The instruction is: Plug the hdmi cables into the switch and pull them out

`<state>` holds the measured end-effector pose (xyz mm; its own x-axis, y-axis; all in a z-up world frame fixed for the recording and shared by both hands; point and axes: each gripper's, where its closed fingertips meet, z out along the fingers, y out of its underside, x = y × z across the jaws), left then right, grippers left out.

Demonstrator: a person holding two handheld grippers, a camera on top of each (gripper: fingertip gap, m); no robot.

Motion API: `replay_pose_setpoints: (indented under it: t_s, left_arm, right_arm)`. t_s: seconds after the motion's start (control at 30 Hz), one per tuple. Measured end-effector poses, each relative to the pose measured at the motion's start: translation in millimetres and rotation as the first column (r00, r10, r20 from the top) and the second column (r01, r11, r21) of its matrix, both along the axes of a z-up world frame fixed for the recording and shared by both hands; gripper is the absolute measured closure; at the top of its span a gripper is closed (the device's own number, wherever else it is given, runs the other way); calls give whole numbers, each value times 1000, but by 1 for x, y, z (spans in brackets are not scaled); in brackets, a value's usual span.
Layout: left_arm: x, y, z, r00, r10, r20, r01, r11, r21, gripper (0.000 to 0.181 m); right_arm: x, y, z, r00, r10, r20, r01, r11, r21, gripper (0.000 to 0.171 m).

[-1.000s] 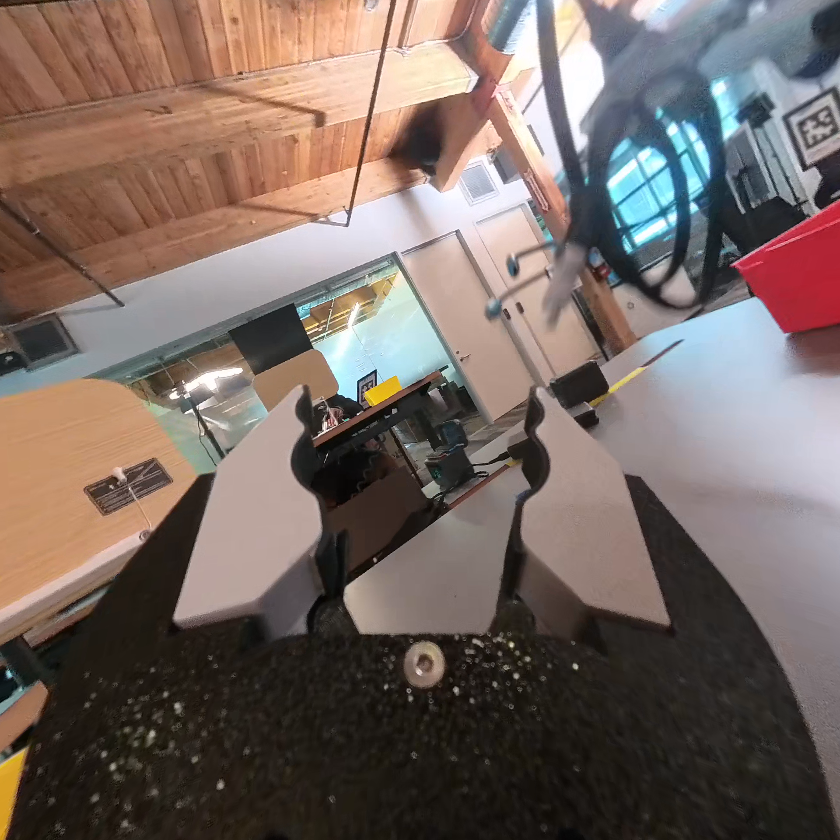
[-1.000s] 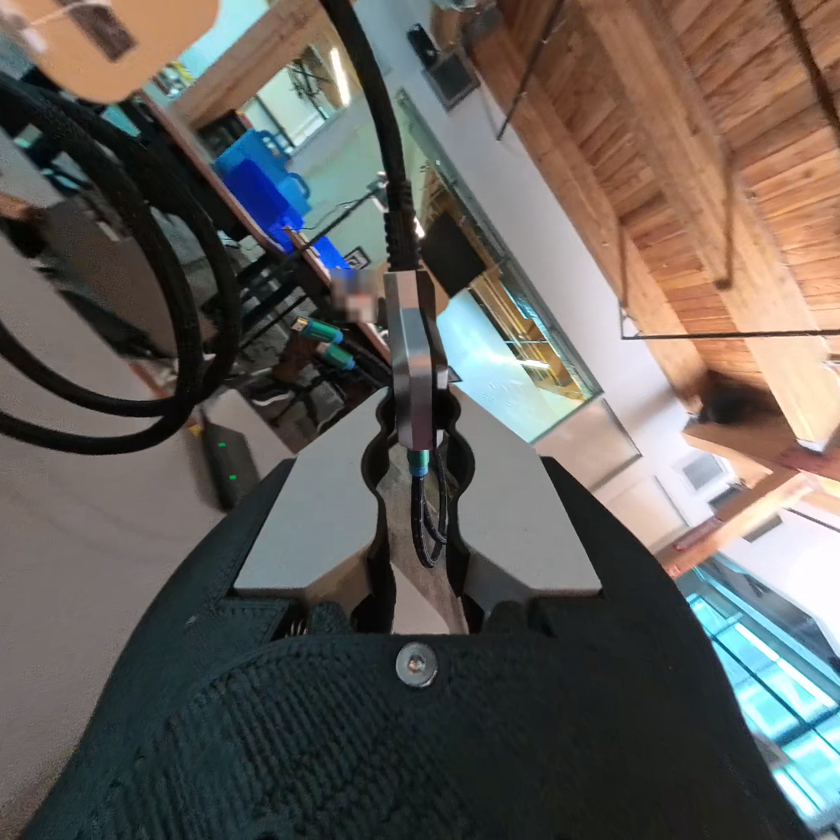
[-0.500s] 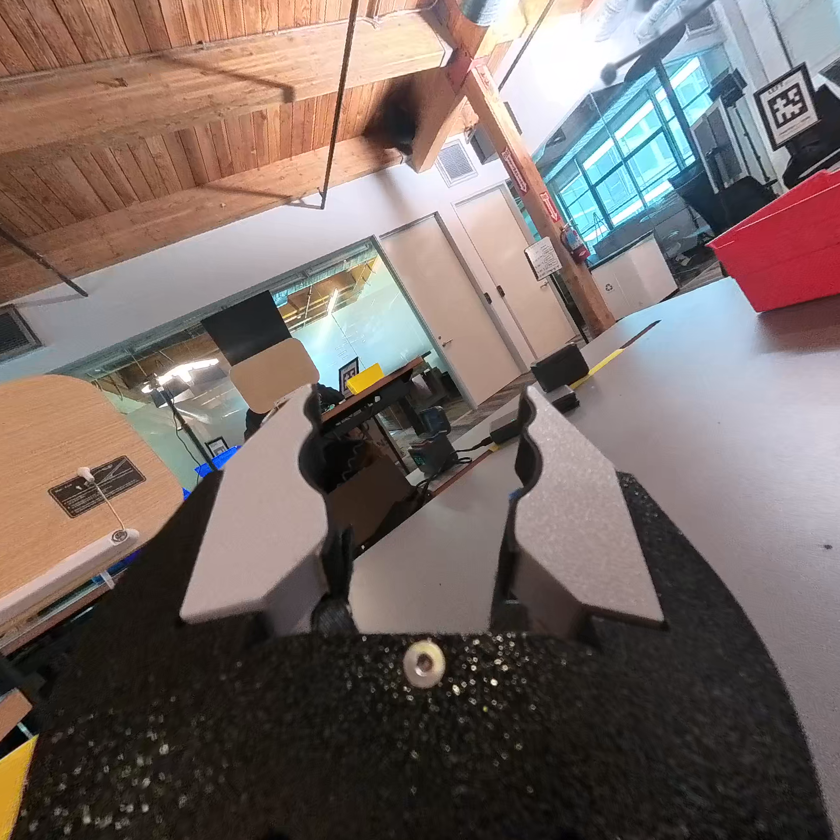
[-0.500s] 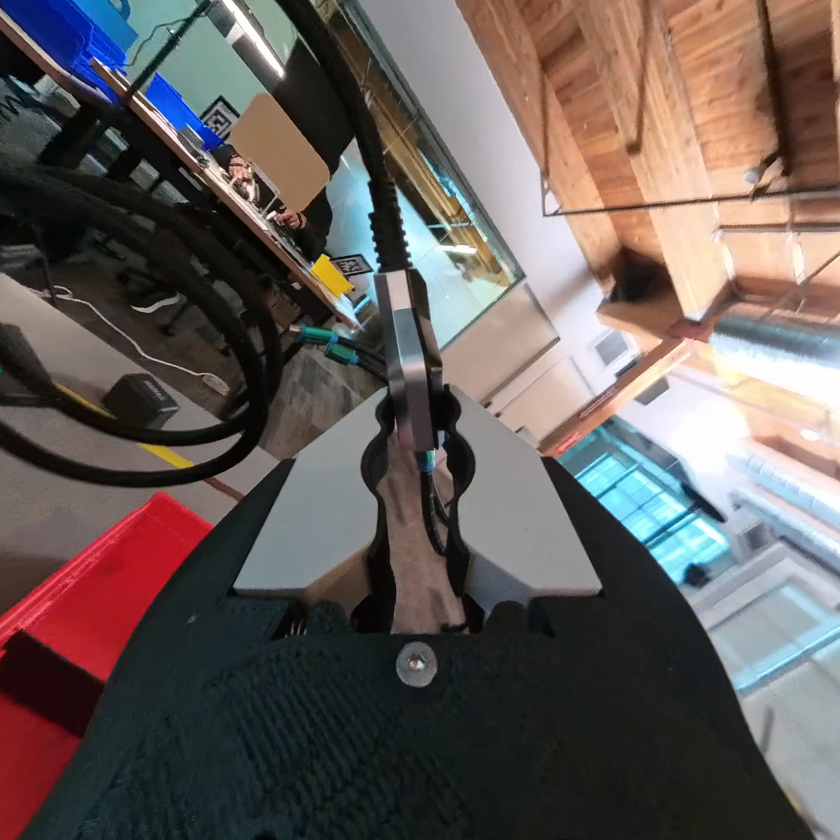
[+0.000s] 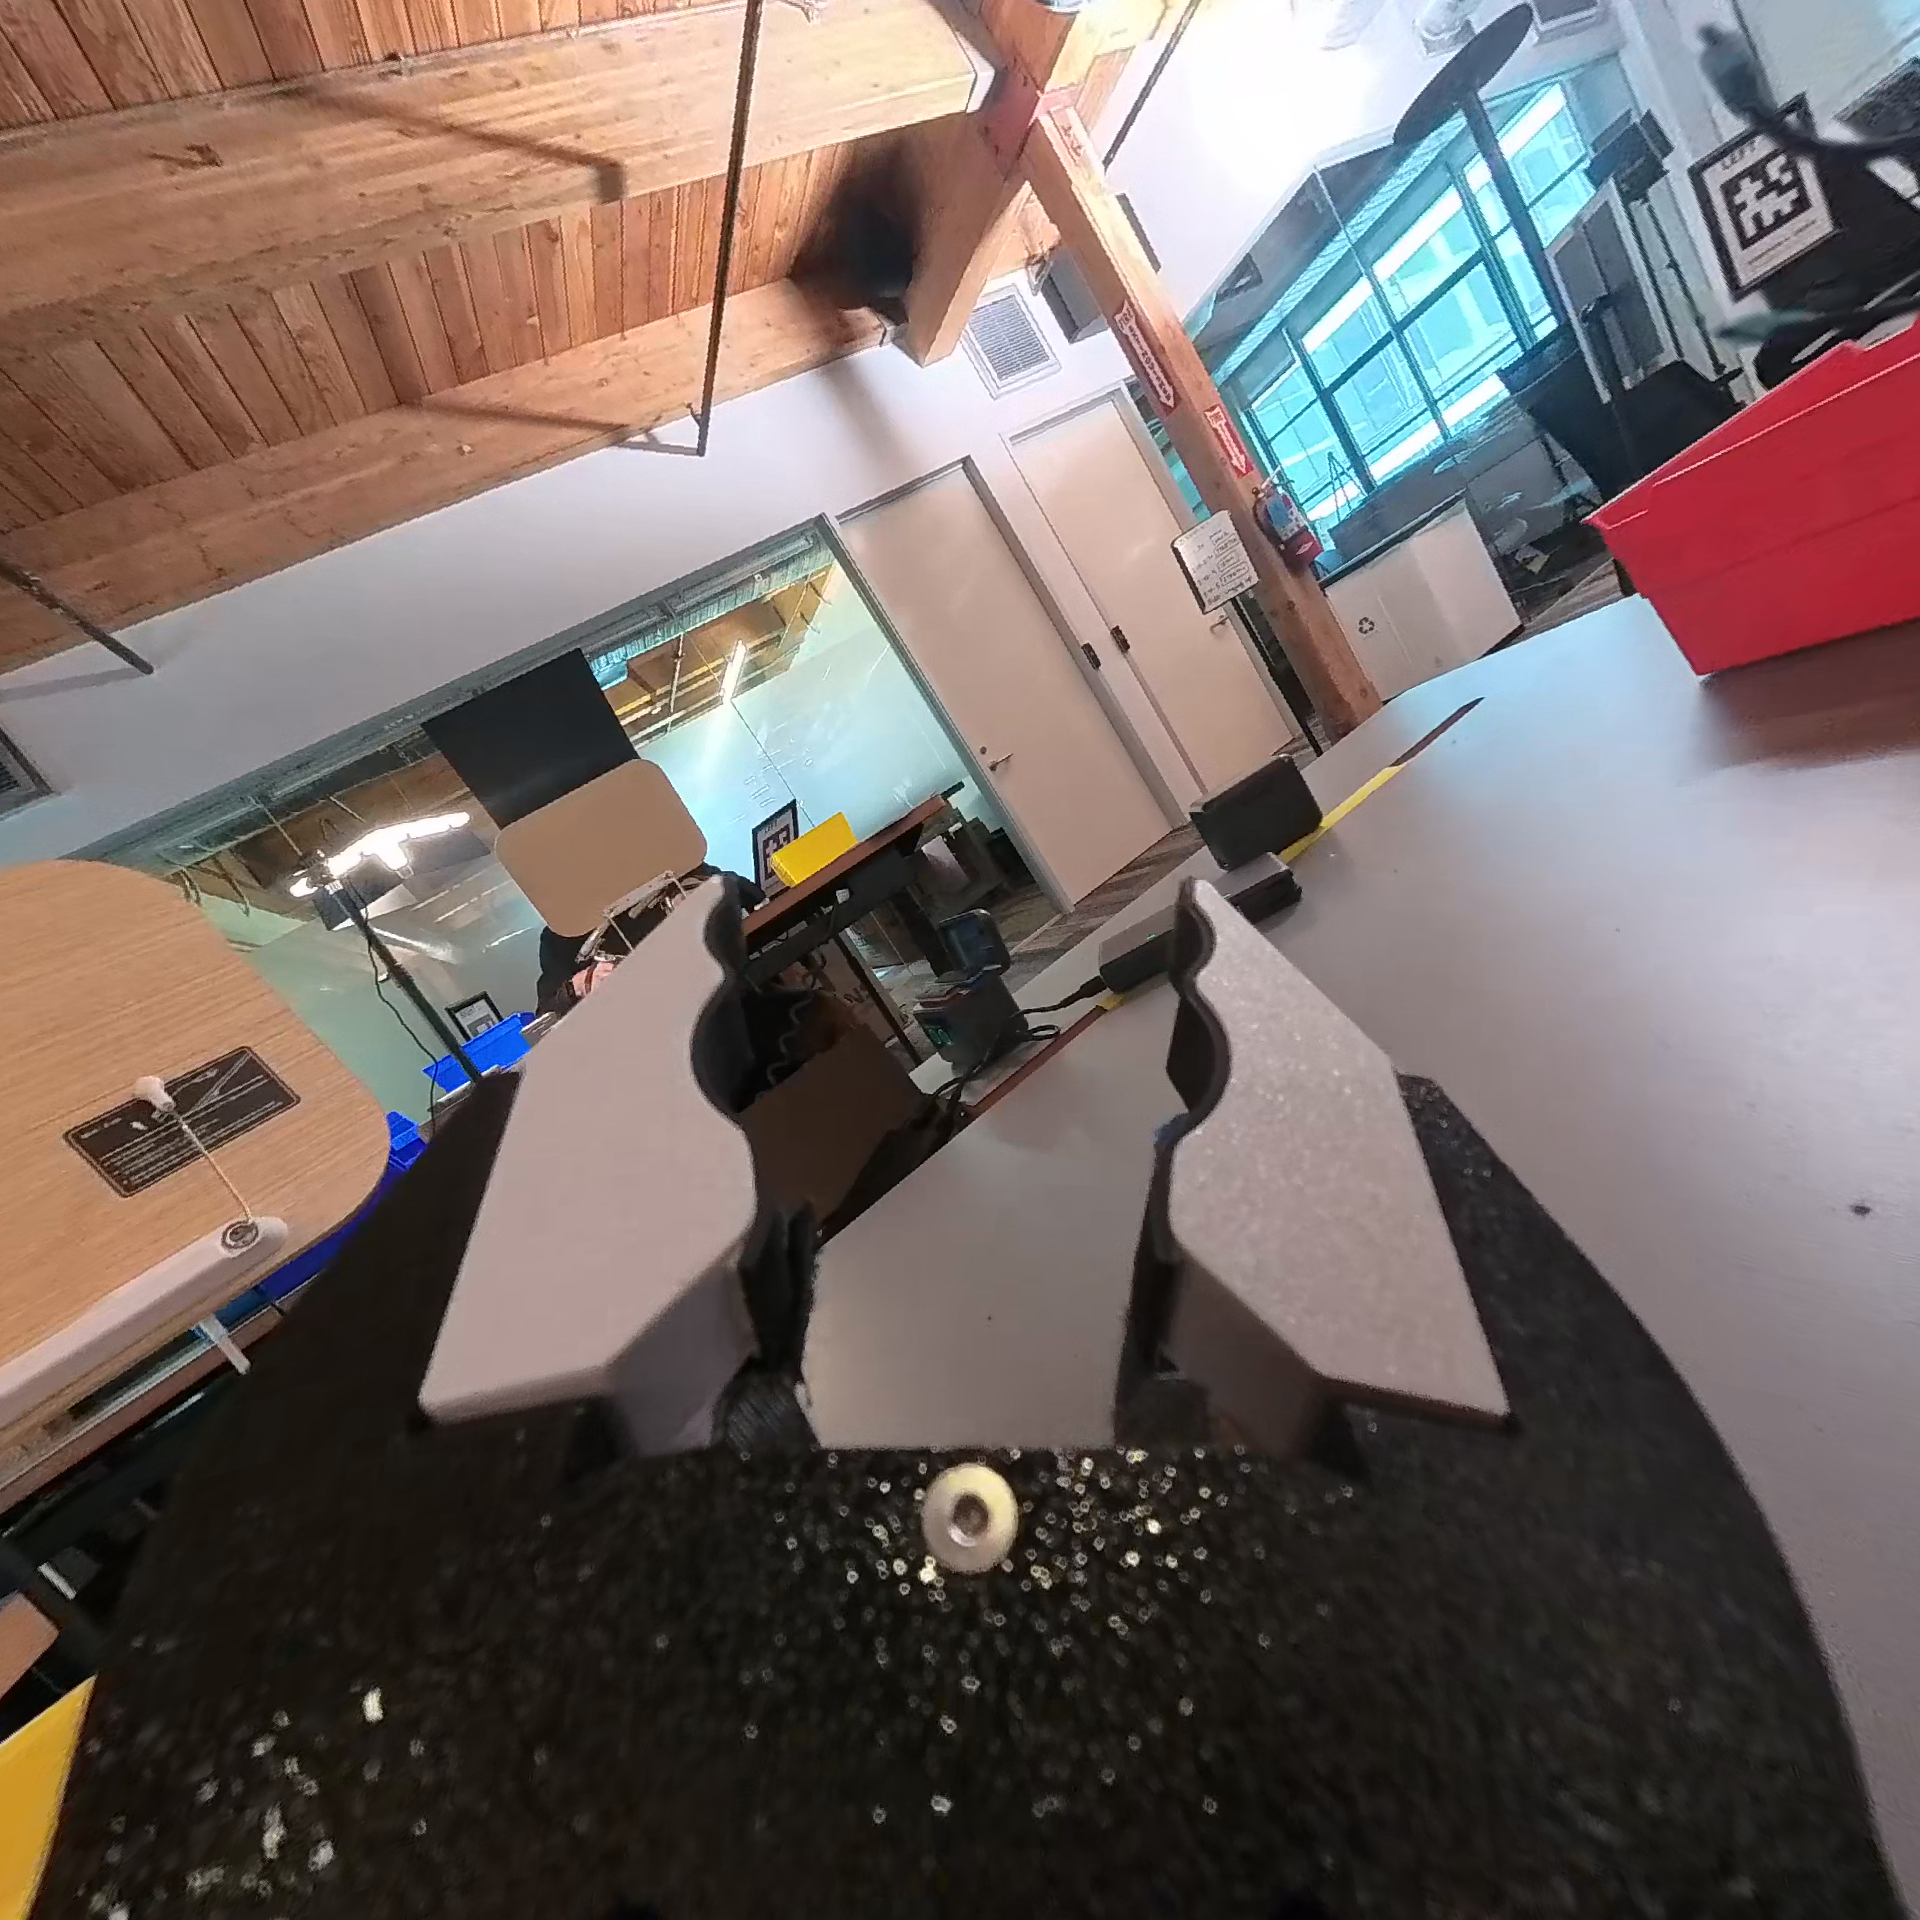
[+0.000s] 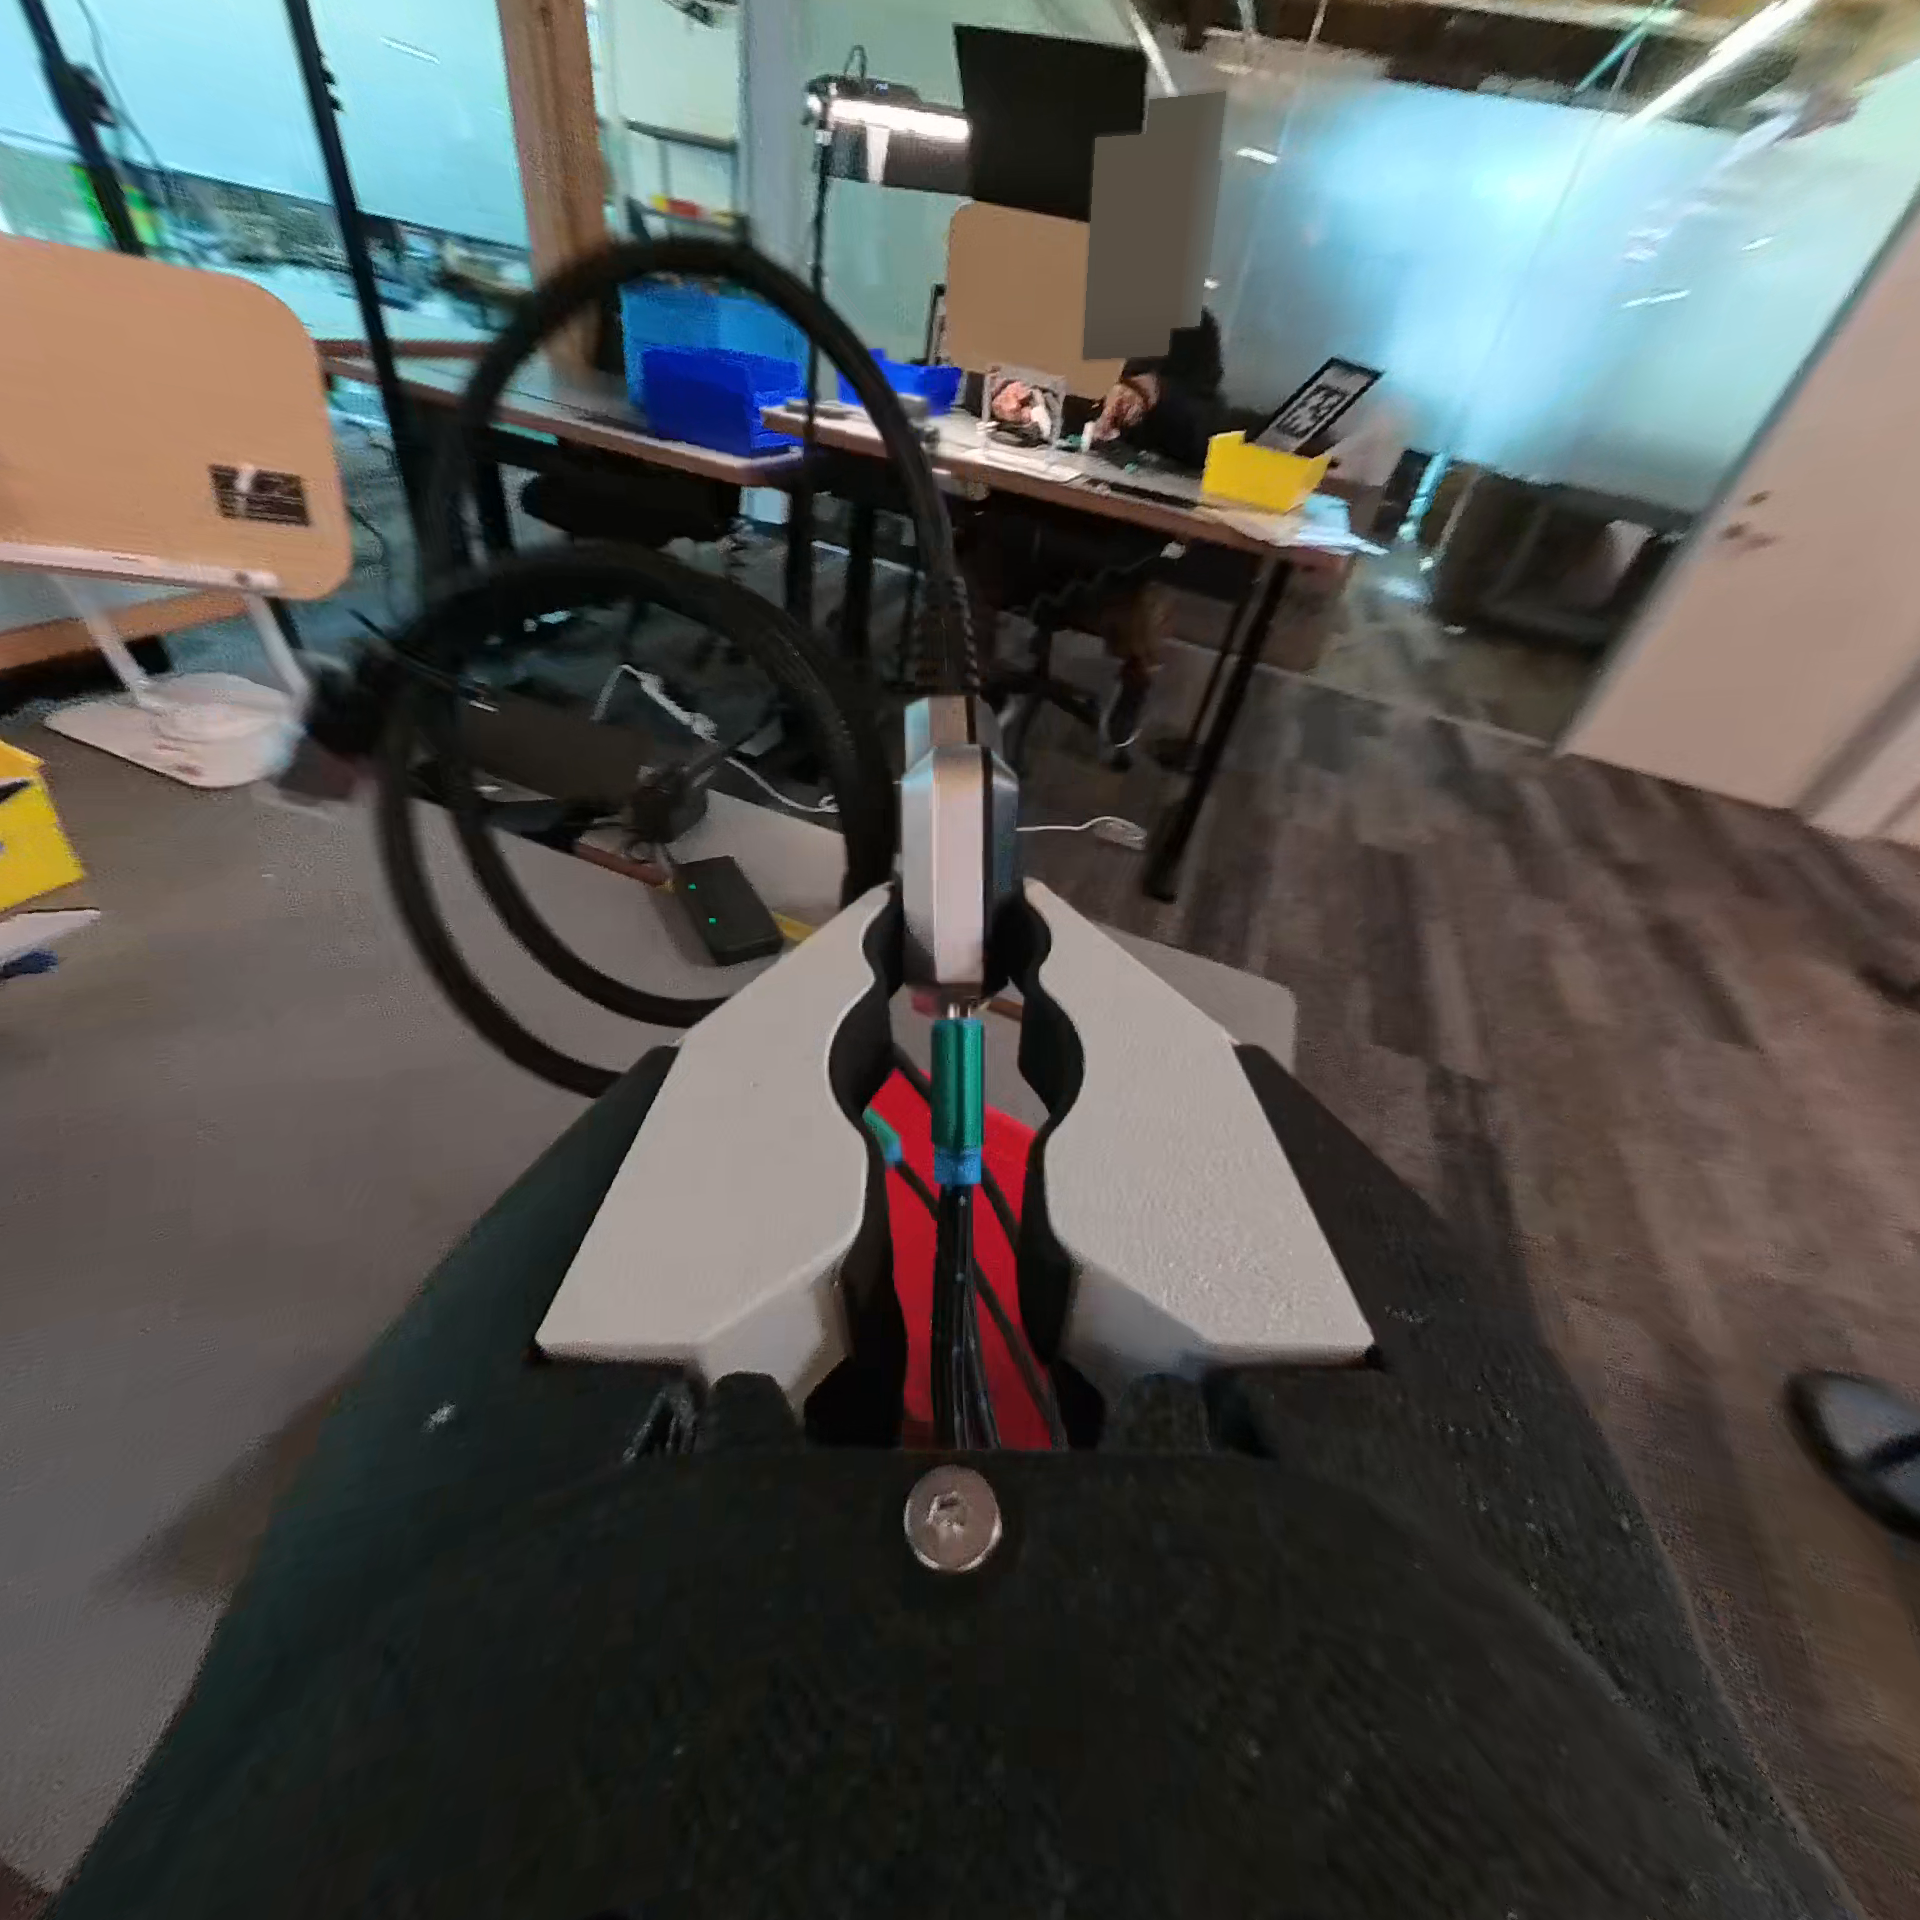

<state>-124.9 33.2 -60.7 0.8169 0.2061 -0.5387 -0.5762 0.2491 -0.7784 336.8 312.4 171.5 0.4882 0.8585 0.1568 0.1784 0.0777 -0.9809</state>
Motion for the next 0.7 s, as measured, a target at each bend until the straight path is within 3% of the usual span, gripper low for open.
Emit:
replay_pose_setpoints:
  t_s: [0.2, 0.47, 0.6, 0.7]
  left_arm:
    - [2, 1, -2, 1000, 0, -10, 0, 1000, -9, 101]
    - [5, 3, -4, 1000, -10, -24, 10, 1000, -23, 102]
    - [7, 3, -4, 999, -16, -34, 16, 1000, -25, 102]
    - [7, 3, -5, 999, -18, -40, 17, 999, -29, 102]
  right_arm:
    - [-19, 31, -26, 997, 74, -27, -76, 994, -82, 155]
    - [-64, 59, -64, 969, 140, 204, -120, 987, -108, 154]
    - [-87, 71, -96, 878, 176, 445, -125, 982, -141, 154]
    - [-100, 80, -130, 750, 181, 636, -91, 981, -172, 154]
